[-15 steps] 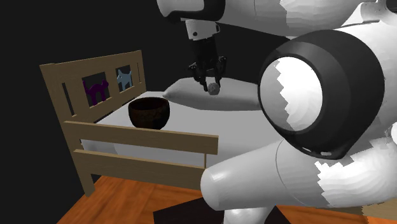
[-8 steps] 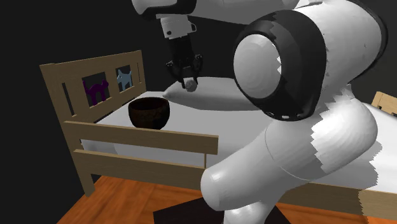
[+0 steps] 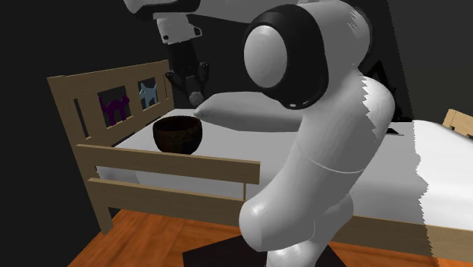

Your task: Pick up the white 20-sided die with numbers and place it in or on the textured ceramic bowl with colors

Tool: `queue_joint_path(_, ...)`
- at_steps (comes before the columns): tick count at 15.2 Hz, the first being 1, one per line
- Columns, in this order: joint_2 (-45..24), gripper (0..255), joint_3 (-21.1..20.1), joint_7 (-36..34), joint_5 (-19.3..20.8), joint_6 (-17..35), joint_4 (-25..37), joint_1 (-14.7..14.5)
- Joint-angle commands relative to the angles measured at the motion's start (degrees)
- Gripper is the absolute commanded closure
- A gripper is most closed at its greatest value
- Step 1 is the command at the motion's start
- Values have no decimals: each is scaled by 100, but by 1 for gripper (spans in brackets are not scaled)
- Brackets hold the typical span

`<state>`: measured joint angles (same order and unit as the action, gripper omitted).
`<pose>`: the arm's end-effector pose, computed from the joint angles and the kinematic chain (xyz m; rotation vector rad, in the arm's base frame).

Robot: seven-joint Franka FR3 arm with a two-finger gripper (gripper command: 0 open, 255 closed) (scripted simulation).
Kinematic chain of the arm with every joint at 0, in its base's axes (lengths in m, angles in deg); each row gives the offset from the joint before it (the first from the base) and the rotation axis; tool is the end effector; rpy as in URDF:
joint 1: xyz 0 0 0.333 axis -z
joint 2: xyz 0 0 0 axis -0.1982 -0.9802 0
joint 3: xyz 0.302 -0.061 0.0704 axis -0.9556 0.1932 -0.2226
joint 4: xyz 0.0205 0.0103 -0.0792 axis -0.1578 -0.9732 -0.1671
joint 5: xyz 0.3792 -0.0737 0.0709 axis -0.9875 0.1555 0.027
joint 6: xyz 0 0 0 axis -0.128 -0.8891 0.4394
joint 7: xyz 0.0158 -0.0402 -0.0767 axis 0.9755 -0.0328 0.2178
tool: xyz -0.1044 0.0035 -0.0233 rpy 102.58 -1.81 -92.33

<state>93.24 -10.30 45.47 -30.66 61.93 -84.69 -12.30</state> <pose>0.4109 0.1744 0.6645 2.9309 -0.0110 -0.0632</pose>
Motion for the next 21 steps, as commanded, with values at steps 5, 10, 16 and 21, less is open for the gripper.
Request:
queue_joint_path(5, -1420, 255, -580, -800, 366, -270, 1477, -205)
queue_joint_path(10, -1333, 255, -554, -832, 320, 65, 1063, -210)
queue_joint_path(16, -1174, 255, -522, -849, 249, 566, 421, -192)
queue_joint_path(21, -1097, 255, -508, -871, 217, 918, -1, -187)
